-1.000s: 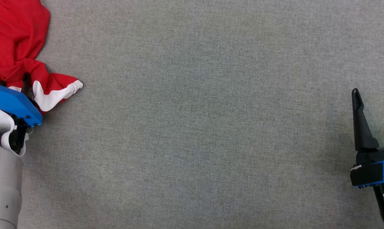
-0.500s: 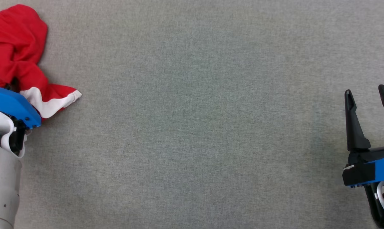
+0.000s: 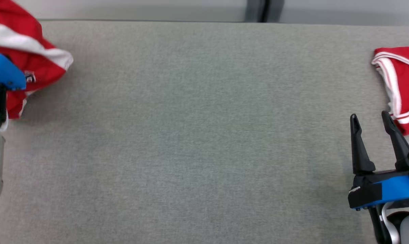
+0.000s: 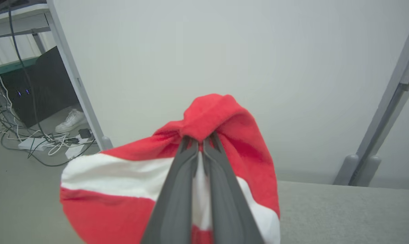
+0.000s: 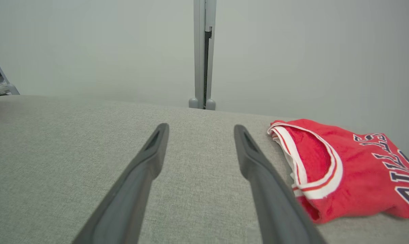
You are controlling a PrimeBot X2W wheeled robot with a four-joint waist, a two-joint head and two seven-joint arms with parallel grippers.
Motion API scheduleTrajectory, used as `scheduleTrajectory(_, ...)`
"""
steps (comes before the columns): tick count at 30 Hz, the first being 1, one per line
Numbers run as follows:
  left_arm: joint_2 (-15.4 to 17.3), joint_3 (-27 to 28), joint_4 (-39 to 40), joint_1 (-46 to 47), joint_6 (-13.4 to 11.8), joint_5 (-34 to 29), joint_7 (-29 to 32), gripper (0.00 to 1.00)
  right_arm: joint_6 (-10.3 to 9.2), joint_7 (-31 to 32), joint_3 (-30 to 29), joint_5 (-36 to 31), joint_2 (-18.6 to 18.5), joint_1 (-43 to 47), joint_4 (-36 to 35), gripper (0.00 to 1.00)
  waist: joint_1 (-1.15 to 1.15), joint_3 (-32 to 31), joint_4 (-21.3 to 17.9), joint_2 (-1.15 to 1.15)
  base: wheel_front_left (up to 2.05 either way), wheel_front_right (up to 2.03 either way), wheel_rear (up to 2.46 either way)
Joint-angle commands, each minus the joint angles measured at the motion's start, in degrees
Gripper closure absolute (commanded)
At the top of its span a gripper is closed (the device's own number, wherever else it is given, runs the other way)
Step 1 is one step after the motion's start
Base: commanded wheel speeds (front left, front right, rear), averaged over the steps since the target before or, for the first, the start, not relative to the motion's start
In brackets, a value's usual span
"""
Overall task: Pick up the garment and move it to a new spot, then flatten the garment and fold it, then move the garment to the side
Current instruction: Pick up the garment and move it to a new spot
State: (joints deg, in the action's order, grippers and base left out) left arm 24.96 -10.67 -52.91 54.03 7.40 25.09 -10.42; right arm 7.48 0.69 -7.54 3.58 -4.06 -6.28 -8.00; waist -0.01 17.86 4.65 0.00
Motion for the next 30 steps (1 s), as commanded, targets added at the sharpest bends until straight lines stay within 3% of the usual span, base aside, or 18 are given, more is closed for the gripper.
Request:
scheduleTrajectory(1, 0.0, -0.8, 2.5, 1.4, 0.1, -0.8, -0.8, 1.0, 0.03, -0.8, 0.2, 0.6, 0.4, 0.9, 0.9, 0.0, 0.01, -2.4, -2.4, 0.0, 0.0, 0.0, 0.0)
scheduleTrajectory(8, -0.2, -3.7, 16.0, 3.4, -0.6, -2.8, 1.0, 1.0, 0.03, -3.2, 0.5, 1.9, 1.1, 1.4, 3.5, 0.0, 0.01, -4.3, -7.3, 0.0, 0.0, 0.0, 0.0)
scheduleTrajectory(17, -4.7, -8.7, 32.8, 3.5, -2.0, -3.6, 8.4, 1.0, 0.03, -7.0, 1.5, 5.9, 1.2, 1.6, 8.2, 0.0, 0.01, -4.7, -14.2, 0.0, 0.0, 0.0, 0.0)
scheduleTrajectory(30, -11.8, -16.5, 34.2, -11.0, -3.3, -2.1, 9.3, 1.0, 0.03, -9.9, 2.6, 7.7, 1.2, 0.5, 11.6, 0.0, 0.01, -3.9, -17.0, 0.0, 0.0, 0.0, 0.0)
